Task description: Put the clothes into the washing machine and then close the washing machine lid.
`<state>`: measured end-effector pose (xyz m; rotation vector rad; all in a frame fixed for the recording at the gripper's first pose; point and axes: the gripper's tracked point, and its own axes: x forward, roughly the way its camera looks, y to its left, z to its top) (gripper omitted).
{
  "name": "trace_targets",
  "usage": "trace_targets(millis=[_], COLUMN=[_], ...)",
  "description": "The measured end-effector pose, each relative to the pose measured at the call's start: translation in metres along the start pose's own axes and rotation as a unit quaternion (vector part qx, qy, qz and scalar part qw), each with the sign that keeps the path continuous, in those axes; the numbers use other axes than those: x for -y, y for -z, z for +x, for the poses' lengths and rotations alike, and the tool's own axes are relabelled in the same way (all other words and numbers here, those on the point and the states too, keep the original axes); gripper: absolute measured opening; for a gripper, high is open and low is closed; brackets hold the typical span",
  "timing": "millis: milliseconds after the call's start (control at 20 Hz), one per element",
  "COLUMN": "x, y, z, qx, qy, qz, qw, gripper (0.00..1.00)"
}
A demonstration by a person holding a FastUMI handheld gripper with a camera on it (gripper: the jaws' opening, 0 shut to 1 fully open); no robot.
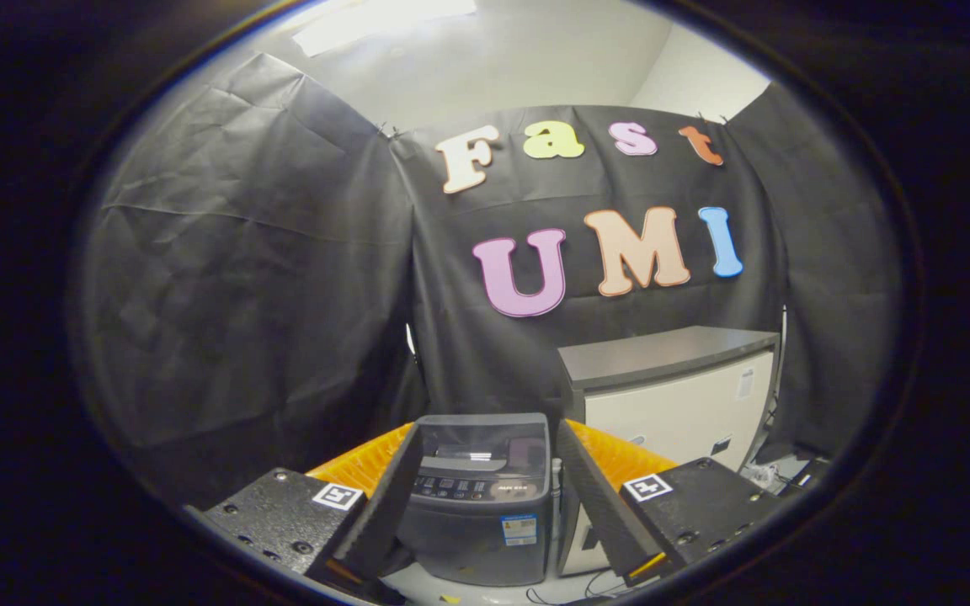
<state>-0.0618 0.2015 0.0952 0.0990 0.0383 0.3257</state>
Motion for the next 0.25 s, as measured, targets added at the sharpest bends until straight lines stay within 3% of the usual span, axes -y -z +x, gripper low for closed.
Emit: trace_targets(millis=[250], x=[0.0107], y=[0.0086], z=[0.0061], qx=[-0.012], qy=[0.006], qz=[0.005], qw=[1.0], gripper=[0.97])
